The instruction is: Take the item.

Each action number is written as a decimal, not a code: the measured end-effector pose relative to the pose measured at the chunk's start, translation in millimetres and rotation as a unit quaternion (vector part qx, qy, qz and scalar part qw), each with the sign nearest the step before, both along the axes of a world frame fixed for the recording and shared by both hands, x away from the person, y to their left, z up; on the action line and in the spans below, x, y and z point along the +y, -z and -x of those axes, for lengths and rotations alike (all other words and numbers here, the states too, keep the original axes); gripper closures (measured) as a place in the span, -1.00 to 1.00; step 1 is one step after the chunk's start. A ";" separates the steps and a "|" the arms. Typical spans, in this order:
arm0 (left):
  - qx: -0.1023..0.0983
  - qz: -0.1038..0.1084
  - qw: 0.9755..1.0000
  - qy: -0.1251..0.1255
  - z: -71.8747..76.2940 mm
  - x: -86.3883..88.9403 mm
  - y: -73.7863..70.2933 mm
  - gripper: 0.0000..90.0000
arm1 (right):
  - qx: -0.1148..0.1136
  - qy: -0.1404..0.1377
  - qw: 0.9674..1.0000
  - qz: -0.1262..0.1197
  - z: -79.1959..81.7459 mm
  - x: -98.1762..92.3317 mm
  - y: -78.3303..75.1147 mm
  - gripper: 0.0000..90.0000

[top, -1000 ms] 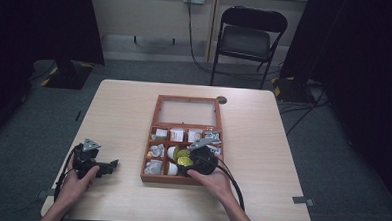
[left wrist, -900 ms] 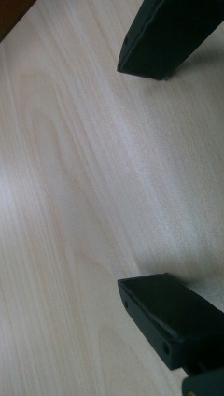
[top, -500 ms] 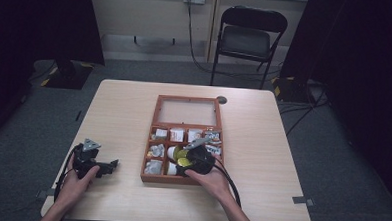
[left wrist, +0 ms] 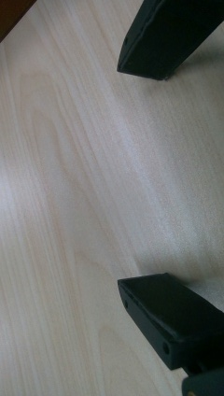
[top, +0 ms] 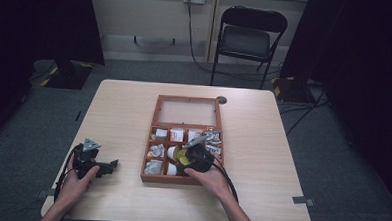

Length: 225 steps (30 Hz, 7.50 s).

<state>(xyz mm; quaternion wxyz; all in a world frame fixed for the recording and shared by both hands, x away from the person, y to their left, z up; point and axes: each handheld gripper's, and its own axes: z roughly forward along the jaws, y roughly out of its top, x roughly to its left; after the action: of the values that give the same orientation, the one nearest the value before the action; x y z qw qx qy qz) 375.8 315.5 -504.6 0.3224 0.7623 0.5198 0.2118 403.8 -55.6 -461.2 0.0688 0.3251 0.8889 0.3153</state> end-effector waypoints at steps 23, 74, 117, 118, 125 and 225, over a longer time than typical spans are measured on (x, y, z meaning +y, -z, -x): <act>0.000 -0.001 1.000 0.001 0.3 0.2 0.0 -1.00 | 0.002 0.006 1.000 0.012 1.2 1.0 1.2 -0.02; -0.002 0.002 1.000 0.000 0.5 -0.1 0.4 -1.00 | 0.003 0.006 0.999 -0.033 2.5 -6.4 -6.1 0.23; -0.002 0.002 1.000 0.000 0.5 0.0 0.3 -1.00 | -0.057 0.045 0.990 -0.117 5.0 -54.8 -52.4 0.23; -0.002 0.002 1.000 0.000 0.5 0.0 0.4 -1.00 | -0.058 0.046 0.990 -0.118 5.1 -55.8 -53.0 0.23; -0.002 0.002 1.000 0.000 0.5 0.0 0.3 -1.00 | -0.063 0.049 0.989 -0.124 5.7 -63.4 -57.7 0.23; -0.001 0.003 1.000 0.002 0.9 0.0 0.3 -1.00 | -0.089 0.232 0.960 -0.127 -8.4 -213.0 -57.2 0.23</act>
<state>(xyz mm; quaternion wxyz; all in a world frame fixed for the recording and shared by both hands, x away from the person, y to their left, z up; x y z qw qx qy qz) 374.9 315.5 -504.9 0.3257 0.7623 0.5181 0.2107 412.2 -268.5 -404.0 0.1775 0.4990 0.7319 0.4288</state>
